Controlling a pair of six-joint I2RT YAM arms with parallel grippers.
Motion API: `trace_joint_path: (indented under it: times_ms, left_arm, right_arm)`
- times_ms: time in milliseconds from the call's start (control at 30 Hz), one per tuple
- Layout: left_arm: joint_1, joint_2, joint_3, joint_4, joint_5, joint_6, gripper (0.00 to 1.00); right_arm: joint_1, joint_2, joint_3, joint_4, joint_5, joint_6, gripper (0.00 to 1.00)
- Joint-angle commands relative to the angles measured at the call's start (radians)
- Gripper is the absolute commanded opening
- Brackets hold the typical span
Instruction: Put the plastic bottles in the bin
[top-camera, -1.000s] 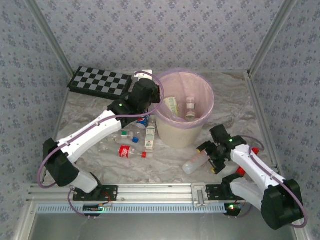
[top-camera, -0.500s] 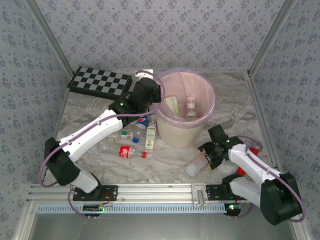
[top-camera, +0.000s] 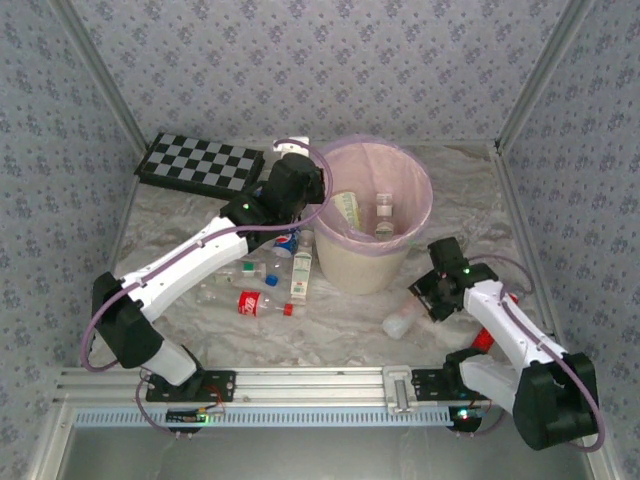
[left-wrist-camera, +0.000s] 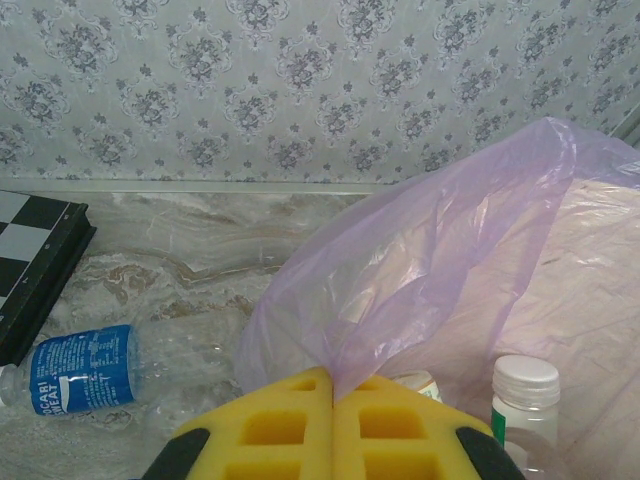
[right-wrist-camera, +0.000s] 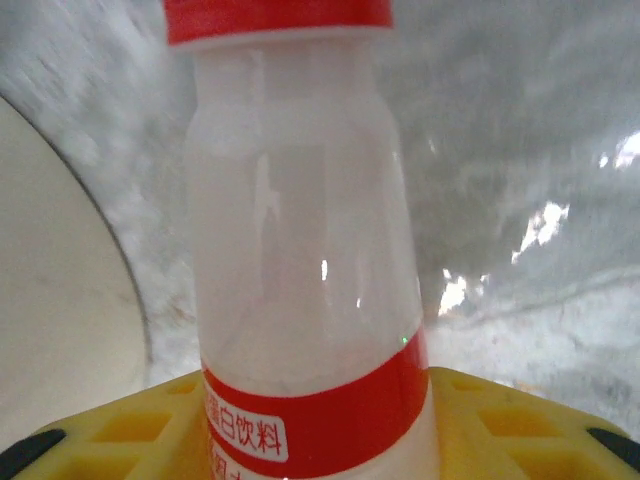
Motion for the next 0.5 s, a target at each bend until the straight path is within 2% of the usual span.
trace_joint_path:
  times_ms: [0, 233, 467]
  left_arm:
    - [-0.001, 0.01, 0.002, -0.041, 0.027, -0.004, 0.0]
    - [0.0, -0.002, -0.012, -0.033, 0.029, -0.004, 0.0]
    - [0.002, -0.001, -0.005, -0.034, 0.032, 0.007, 0.0]
  right_arm:
    - [-0.058, 0.006, 0.06, -0.031, 0.085, -0.27, 0.48]
    - [-0.138, -0.035, 0.202, -0.108, 0.217, -0.518, 0.46]
    - [-0.181, -0.071, 0.402, -0.178, 0.268, -0.683, 0.46]
